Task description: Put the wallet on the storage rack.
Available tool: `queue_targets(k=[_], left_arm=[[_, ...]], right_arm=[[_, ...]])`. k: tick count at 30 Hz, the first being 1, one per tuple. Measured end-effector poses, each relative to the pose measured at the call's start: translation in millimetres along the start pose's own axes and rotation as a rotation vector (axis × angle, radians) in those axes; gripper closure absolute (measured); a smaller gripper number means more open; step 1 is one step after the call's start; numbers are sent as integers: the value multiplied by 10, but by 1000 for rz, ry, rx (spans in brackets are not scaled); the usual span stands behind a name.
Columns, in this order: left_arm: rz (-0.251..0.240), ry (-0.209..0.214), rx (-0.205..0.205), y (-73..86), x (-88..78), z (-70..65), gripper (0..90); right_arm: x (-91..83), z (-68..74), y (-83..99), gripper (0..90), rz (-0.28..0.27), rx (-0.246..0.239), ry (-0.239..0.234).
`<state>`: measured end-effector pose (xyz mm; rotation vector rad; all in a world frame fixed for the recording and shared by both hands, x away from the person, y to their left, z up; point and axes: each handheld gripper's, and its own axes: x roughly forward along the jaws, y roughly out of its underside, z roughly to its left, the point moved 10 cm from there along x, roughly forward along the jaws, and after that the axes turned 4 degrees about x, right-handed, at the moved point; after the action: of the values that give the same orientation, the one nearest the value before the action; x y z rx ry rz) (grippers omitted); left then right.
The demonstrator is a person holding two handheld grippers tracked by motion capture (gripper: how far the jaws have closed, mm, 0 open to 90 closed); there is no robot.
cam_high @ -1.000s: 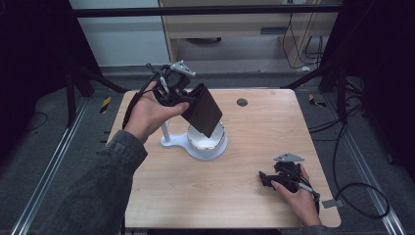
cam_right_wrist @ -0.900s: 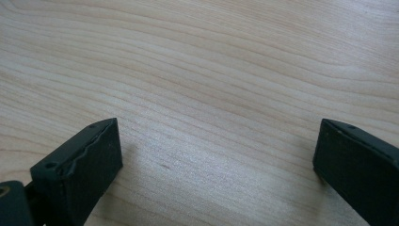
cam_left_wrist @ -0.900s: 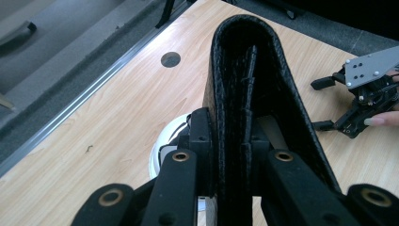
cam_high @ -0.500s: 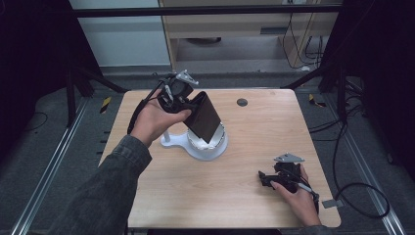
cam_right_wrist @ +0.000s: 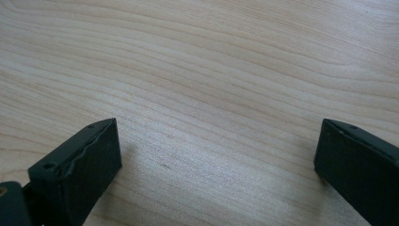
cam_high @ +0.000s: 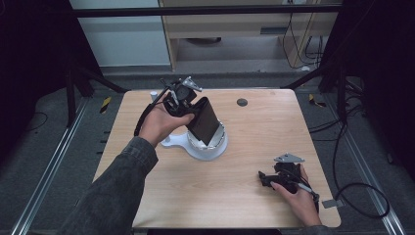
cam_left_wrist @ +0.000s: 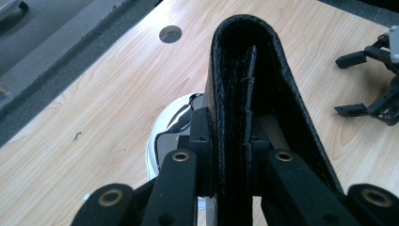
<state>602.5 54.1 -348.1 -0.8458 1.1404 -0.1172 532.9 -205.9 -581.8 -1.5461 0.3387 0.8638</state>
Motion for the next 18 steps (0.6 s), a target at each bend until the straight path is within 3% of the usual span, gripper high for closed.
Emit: queue_targets(k=[10, 18], left_arm=[[26, 11, 0, 32, 184, -1, 790], [75, 31, -6, 112, 370, -2, 788]], right_arm=[[-2, -1, 1, 14, -1, -5, -1], [-4, 0, 4, 14, -1, -6, -2]])
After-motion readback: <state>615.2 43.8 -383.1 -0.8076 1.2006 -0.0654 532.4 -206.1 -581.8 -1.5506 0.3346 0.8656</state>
